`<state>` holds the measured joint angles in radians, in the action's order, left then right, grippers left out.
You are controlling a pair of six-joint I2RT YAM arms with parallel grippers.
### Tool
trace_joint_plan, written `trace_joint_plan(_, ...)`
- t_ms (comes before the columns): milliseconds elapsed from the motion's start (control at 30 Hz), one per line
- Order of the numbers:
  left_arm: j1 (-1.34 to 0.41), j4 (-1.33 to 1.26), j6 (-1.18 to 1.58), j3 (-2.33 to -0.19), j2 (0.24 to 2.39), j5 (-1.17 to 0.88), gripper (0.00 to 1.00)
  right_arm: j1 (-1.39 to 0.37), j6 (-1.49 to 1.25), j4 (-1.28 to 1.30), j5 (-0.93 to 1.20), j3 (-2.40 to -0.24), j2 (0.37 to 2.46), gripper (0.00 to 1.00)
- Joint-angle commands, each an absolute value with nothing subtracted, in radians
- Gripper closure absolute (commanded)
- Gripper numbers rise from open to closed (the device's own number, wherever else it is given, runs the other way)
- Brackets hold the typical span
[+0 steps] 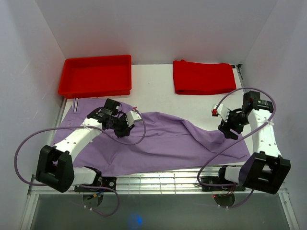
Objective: Fold and stack the trousers
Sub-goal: Flatten the trousers out
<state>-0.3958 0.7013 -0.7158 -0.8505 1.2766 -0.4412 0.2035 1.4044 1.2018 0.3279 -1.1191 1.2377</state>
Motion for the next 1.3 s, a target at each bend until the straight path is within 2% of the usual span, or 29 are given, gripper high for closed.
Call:
trace_joint_plan(0, -0.394, 0.698, -0.661, -0.958, 1.333, -0.504, 0.64, 0.244, 1.399, 1.298, 0.287, -1.063, 1.291, 0.27)
trace_joint_plan(33, -0.394, 0.704, -0.654, -0.977, 1.35, -0.514, 0.61, 0.259, 1.394, 1.298, 0.301, -1.071, 1.33, 0.26)
trace_joint_plan(233, -0.394, 0.703, -0.627, -1.042, 1.417, -0.554, 0.59, 0.308, 1.341, 1.292, 0.385, -1.18, 1.483, 0.14)
trace_joint_plan(400, -0.394, 0.689, -0.627, -1.072, 1.446, -0.554, 0.57, 0.296, 1.377, 1.284, 0.411, -1.181, 1.552, 0.13)
trace_joint_plan(533, -0.394, 0.67, -0.589, -1.138, 1.529, -0.514, 0.5, 0.25, 1.376, 1.273, 0.436, -1.161, 1.577, 0.14)
trace_joint_plan(633, -0.385, 0.664, -0.54, -1.173, 1.568, -0.482, 0.49, 0.204, 1.35, 1.223, 0.43, -1.108, 1.577, 0.23)
trace_joint_plan(667, -0.377, 0.657, -0.504, -1.17, 1.577, -0.476, 0.49, 0.189, 1.338, 1.206, 0.43, -1.086, 1.577, 0.35)
trace_joint_plan(733, -0.347, 0.649, -0.476, -1.17, 1.586, -0.475, 0.49, 0.176, 1.324, 1.174, 0.428, -1.083, 1.591, 0.52)
trace_joint_plan(833, -0.296, 0.683, -0.439, -1.169, 1.609, -0.459, 0.49, 0.175, 1.307, 1.184, 0.422, -1.132, 1.614, 0.9)
trace_joint_plan(867, -0.26, 0.689, -0.433, -1.164, 1.611, -0.459, 0.49, 0.179, 1.302, 1.192, 0.416, -1.149, 1.614, 0.92)
trace_joint_plan(1133, -0.141, 0.73, -0.446, -1.019, 1.595, -0.424, 0.5, 0.21, 1.318, 1.259, 0.344, -1.363, 1.608, 0.92)
trace_joint_plan(1267, -0.101, 0.721, -0.426, -0.983, 1.655, -0.378, 0.5, 0.216, 1.263, 1.159, 0.261, -1.502, 1.641, 0.92)
